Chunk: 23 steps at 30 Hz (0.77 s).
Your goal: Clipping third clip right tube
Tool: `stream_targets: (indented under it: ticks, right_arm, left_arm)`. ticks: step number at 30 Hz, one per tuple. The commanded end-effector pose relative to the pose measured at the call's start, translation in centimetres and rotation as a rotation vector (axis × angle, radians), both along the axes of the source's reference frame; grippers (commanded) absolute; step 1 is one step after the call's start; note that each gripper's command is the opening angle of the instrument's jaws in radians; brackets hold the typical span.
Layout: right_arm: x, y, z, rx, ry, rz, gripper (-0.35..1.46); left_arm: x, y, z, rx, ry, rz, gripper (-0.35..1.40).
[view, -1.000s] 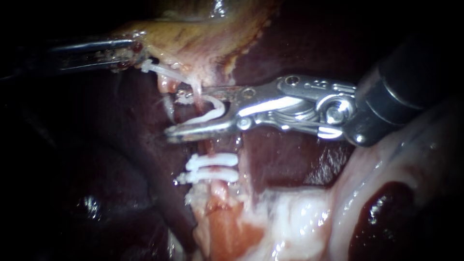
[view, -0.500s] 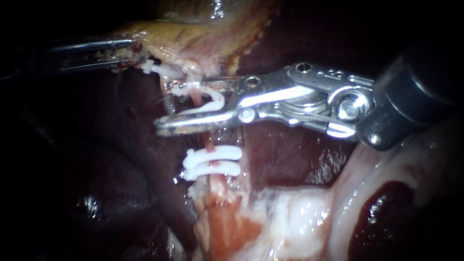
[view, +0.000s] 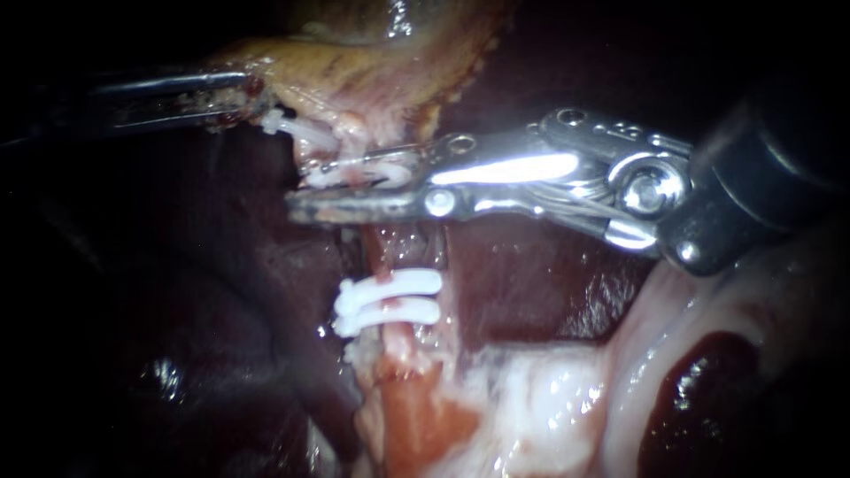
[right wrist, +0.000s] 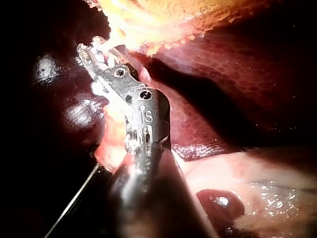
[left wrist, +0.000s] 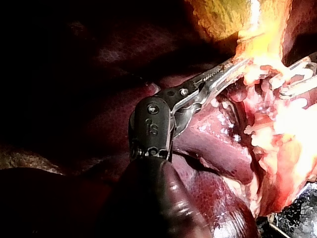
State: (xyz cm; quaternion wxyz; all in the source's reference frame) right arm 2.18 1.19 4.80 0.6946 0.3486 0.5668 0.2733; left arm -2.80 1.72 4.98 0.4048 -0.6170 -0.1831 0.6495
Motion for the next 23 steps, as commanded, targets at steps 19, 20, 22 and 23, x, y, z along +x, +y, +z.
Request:
stream_targets:
  ticks: [19,20,22,23]
  right_arm:
    - [-0.03,-0.01,0.04,0.072,-0.012,0.009,-0.35]
    - [-0.03,-0.01,0.06,0.082,-0.014,0.011,-0.35]
    - [-0.03,-0.03,0.1,0.086,-0.015,0.011,-0.29]
    - [-0.03,-0.04,0.13,0.084,-0.013,0.013,-0.12]
  left_arm:
    - [-0.01,0.0,0.0,0.0,-0.001,0.002,-0.35]
    - [-0.01,0.0,0.0,0.0,-0.001,0.002,-0.35]
    - [-0.01,0.0,0.0,0.0,-0.001,0.002,-0.35]
    - [-0.01,0.0,0.0,0.0,-0.001,0.001,-0.35]
